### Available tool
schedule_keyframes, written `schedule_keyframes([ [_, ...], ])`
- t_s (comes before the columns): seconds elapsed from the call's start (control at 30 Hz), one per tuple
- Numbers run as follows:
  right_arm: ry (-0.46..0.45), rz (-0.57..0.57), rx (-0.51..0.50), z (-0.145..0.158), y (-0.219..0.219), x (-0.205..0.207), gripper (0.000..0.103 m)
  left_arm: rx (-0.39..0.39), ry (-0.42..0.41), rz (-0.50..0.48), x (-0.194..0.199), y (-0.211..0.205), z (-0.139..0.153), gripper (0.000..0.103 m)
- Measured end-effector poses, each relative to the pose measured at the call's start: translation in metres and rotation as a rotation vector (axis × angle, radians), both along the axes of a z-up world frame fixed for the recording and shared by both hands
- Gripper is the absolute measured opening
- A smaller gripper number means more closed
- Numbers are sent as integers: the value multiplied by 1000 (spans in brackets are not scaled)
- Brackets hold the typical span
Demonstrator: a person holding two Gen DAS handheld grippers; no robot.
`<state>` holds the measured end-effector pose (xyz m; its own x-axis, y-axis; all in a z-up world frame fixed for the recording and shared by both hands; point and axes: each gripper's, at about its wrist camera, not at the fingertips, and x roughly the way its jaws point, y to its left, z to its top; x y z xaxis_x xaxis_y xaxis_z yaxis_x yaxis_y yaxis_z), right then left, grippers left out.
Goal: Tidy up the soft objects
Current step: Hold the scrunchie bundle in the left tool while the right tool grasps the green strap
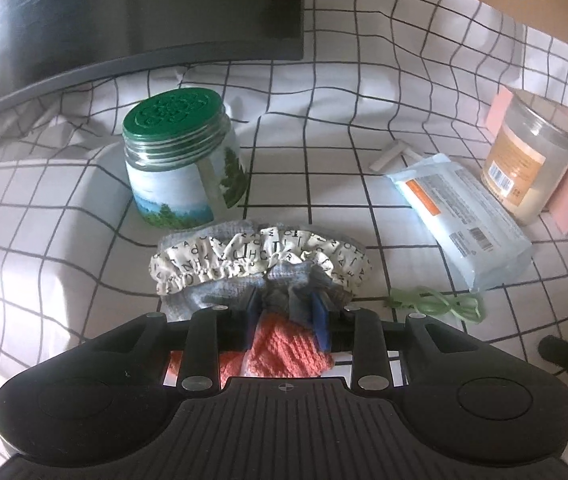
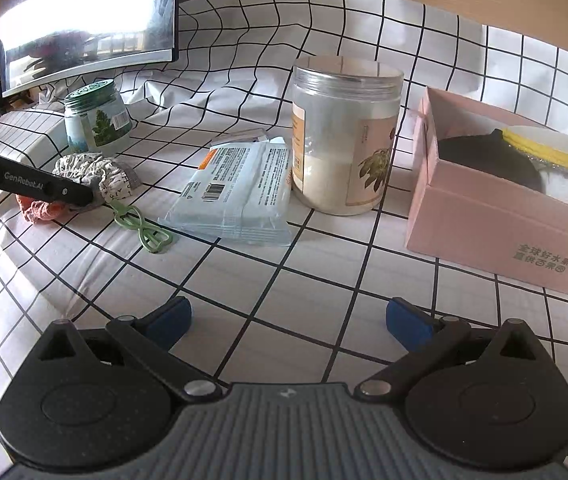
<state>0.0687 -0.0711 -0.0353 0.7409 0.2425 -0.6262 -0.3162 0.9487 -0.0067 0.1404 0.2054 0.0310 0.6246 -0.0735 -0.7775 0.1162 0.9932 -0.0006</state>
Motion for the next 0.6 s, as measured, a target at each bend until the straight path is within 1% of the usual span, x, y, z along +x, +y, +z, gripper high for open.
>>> schedule_keyframes([
  [0.07, 0, 0, 0, 0, 0, 0, 103, -52, -1, 25, 0, 5, 3, 32],
  [0.13, 0, 0, 1, 0, 0, 0, 103, -120, -26, 68, 0, 12, 8, 32],
  [0.17, 0, 0, 1, 0, 0, 0, 103, -138, -45, 84, -1, 15, 11, 32],
  [0.27, -1, 1, 3, 0, 0, 0, 103, -139, -123, 178, -6, 25, 22, 32],
  [0.3, -1, 0, 3, 0, 0, -1, 103, -154, -131, 200, -8, 29, 25, 32],
  [0.33, -1, 2, 3, 0, 0, 0, 103, -164, -124, 200, -8, 30, 25, 32],
  [0.43, -1, 2, 3, 0, 0, -1, 103, -137, -76, 138, -2, 19, 18, 32],
  [0.53, -1, 2, 3, 0, 0, -1, 103, -78, -12, 83, 5, -1, 3, 32],
  [0.57, -1, 2, 3, 0, 0, -1, 103, -39, -19, 76, 5, -8, 0, 35],
  [0.6, -1, 3, 3, 0, 0, -1, 103, -12, -24, 51, 5, -14, -1, 44],
])
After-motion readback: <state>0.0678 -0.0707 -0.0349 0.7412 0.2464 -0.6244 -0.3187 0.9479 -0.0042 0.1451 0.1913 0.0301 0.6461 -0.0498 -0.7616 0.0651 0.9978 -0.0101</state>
